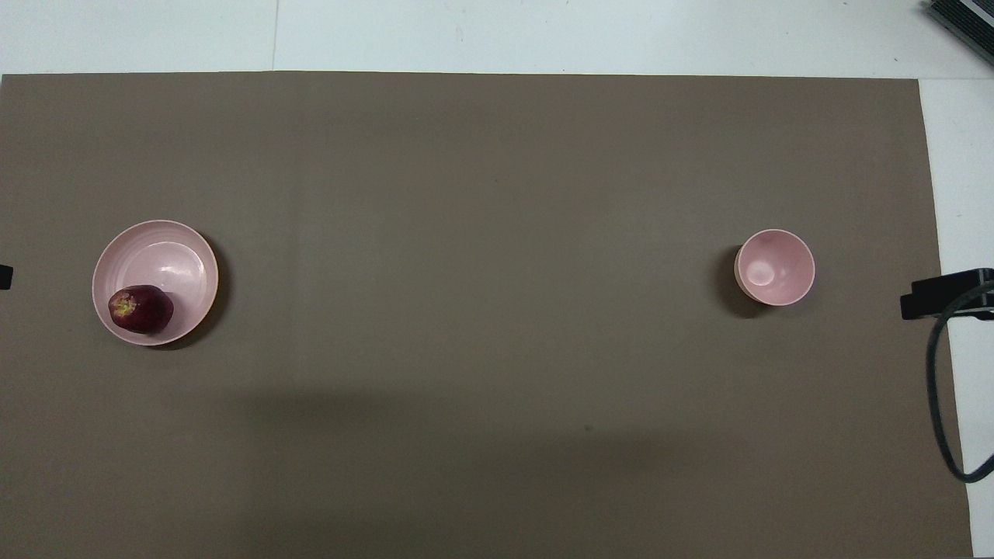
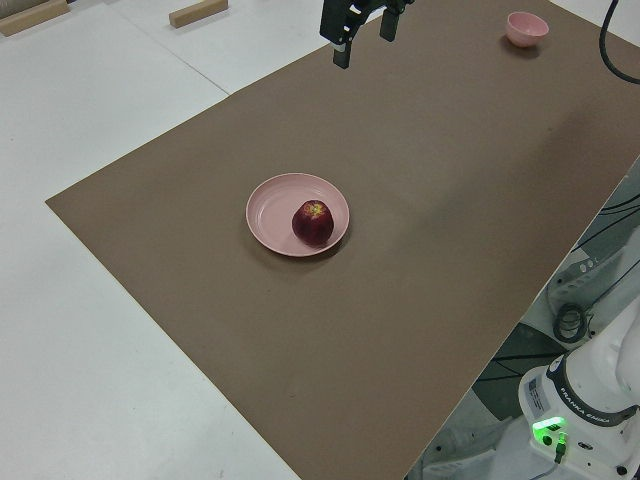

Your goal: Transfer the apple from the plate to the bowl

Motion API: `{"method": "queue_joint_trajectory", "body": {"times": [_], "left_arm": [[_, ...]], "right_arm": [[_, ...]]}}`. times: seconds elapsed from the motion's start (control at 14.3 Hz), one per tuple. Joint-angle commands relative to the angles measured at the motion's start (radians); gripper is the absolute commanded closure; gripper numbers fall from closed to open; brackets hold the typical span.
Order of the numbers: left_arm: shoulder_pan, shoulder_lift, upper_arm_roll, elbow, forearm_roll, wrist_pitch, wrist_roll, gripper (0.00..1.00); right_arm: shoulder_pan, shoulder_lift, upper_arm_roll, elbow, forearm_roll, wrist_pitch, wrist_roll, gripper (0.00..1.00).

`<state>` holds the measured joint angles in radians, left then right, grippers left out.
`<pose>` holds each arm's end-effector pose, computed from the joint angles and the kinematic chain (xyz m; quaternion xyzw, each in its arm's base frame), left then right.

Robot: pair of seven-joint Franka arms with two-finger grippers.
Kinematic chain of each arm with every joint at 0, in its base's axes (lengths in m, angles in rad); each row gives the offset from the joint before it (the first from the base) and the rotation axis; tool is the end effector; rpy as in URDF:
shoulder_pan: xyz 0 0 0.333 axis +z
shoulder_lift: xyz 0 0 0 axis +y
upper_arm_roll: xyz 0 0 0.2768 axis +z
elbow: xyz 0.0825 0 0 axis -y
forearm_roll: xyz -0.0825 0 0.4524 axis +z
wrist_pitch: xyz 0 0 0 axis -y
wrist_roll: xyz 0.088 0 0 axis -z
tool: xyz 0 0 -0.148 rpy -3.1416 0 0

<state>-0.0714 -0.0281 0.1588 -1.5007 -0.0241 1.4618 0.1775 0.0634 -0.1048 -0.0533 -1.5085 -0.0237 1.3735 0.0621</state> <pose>0.6012 0.0500 0.5894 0.9988 -0.0463 -0.0036 0.0148 0.5690 0.0004 0.6229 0.9995 -0.0280 -0.0148 0.0094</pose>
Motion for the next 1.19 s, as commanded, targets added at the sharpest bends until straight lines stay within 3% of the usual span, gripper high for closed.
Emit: {"method": "queue_joint_trajectory", "body": {"times": [0.0,0.28,0.63,0.84,1.12], "left_arm": [[-0.001,-0.029,-0.001,-0.058,-0.005,0.055,-0.007,0.0],[0.004,-0.029,-0.001,-0.133,-0.01,0.15,-0.007,0.0],[0.021,-0.035,0.002,-0.329,-0.013,0.382,0.052,0.0],[0.042,-0.023,0.007,-0.403,-0.013,0.429,0.123,0.0],[0.068,0.005,0.007,-0.538,-0.013,0.636,0.18,0.0]], "right_arm": [[-0.002,-0.01,-0.006,-0.002,0.016,-0.021,-0.027,0.0],[-0.013,-0.019,-0.006,-0.018,0.016,-0.016,-0.03,0.0],[-0.01,-0.019,-0.005,-0.018,0.016,-0.014,-0.031,0.0],[-0.01,-0.021,-0.006,-0.018,0.016,-0.014,-0.027,0.0],[-0.01,-0.019,-0.005,-0.018,0.016,-0.014,-0.022,0.0]]}}
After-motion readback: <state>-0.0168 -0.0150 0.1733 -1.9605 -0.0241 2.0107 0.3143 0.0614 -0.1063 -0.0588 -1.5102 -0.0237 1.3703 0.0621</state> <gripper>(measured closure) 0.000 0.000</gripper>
